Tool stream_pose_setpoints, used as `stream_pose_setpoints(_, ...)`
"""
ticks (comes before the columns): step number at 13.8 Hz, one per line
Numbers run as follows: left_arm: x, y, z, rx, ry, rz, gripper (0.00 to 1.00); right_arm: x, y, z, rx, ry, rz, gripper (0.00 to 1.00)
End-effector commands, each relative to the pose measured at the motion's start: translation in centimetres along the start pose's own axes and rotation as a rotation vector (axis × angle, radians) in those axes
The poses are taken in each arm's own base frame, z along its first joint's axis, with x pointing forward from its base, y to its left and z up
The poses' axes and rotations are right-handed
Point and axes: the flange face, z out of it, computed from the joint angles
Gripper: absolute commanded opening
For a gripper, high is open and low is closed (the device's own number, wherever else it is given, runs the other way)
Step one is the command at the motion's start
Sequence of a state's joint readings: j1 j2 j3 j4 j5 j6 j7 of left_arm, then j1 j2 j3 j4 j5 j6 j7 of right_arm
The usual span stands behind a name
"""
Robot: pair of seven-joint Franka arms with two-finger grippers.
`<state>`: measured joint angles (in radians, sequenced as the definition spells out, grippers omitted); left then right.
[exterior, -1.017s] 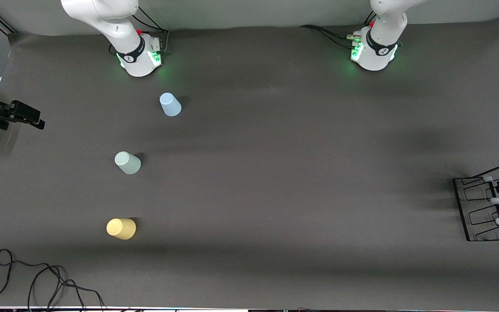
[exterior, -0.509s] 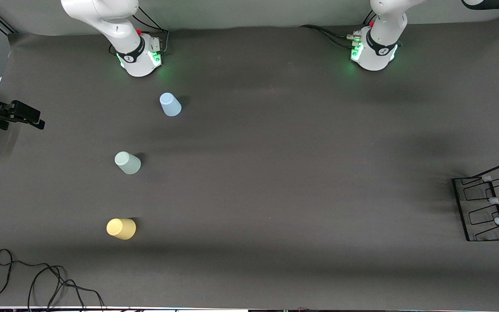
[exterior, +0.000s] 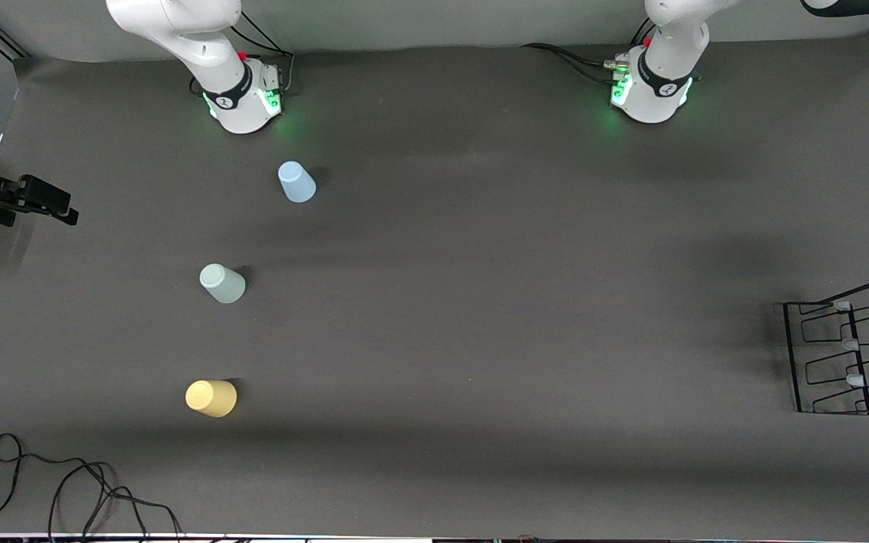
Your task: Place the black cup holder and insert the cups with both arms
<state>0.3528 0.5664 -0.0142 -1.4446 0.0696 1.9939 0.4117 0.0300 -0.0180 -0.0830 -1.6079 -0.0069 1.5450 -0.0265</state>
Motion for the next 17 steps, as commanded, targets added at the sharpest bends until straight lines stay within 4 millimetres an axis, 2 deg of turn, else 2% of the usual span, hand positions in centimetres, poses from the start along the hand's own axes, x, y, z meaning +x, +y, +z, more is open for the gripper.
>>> stream_pose_setpoints(1, 0.5, 6.1, -4.8, -0.006, -0.041, -0.054, 0.00, -0.2, -0.3, -0.4, 0.013, 0.004, 0.016, 1.00)
stream_pose_setpoints(3, 0.4, 9.8, -6.5, -0.007, -0.044, -0.039, 0.00, -0.1, -0.3, -0.4, 0.013, 0.002, 0.016, 1.00)
stream_pose_setpoints(5, 0.3, 14.0, -7.3, -0.030, -0.025, -0.048, 0.00, -0.2, -0.4, -0.4, 0.013, 0.004, 0.016, 1.00)
stream_pose_setpoints(7, 0.5, 18.2, -9.4, -0.076, -0.004, -0.056, 0.00, -0.1, -0.4, -0.4, 0.013, 0.002, 0.015, 1.00)
stream_pose_setpoints(11, 0.6, 32.6, -10.8, -0.088, -0.014, -0.154, 0.00, -0.1, -0.4, -0.4, 0.013, 0.002, 0.015, 1.00)
stream_pose_setpoints(15, -0.8, 44.1, -11.9, -0.089, 0.002, -0.138, 0.00, -0.1, -0.4, -0.3, 0.013, 0.001, 0.015, 1.00)
stream_pose_setpoints(17, -2.3, 51.0, -12.2, -0.093, 0.019, -0.154, 0.00, 0.0, -0.3, -0.3, 0.011, 0.002, 0.015, 1.00)
